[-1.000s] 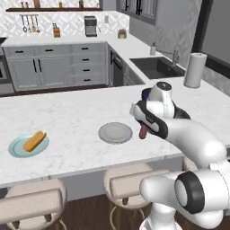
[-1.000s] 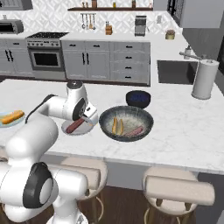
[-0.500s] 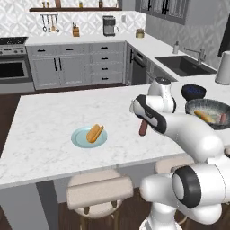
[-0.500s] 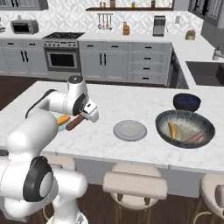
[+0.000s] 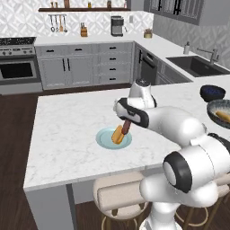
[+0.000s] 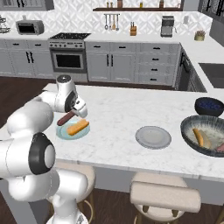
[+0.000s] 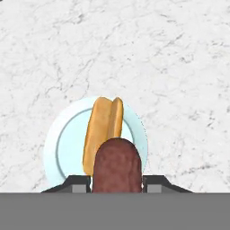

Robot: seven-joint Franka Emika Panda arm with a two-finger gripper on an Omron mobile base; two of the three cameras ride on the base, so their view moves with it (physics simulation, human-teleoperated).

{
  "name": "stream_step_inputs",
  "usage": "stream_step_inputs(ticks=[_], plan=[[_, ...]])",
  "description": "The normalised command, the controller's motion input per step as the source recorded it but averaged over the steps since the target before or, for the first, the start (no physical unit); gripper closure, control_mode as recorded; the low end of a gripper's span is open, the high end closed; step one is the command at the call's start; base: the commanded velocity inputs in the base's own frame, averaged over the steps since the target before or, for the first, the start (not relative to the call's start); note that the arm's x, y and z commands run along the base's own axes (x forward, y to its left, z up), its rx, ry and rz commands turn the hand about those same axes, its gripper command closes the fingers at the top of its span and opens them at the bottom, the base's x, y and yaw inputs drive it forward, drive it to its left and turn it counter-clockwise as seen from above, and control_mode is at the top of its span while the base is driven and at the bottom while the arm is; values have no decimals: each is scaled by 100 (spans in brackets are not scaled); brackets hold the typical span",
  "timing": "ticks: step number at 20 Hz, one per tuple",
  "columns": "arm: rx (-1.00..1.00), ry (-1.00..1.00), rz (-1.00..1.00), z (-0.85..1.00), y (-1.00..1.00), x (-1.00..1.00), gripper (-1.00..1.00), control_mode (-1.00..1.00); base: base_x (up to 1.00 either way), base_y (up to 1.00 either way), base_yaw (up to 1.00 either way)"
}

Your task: Place one bun and one sausage from the bowl on each plate.

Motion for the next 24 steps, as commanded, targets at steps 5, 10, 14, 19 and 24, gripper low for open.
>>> stream_step_inputs(ticks=[5, 10, 14, 19, 24], plan=[[0, 16, 3, -23, 82, 47, 100, -100, 0, 0, 0], [-2, 10, 11, -48, 22, 12, 100, -100, 0, 0, 0], [-3, 2, 6, -58, 11, 46, 100, -100, 0, 0, 0], [-7, 3, 2, -69, 6, 59, -100, -100, 0, 0, 0], [-5, 0, 0, -15, 15, 29, -100, -100, 0, 0, 0]])
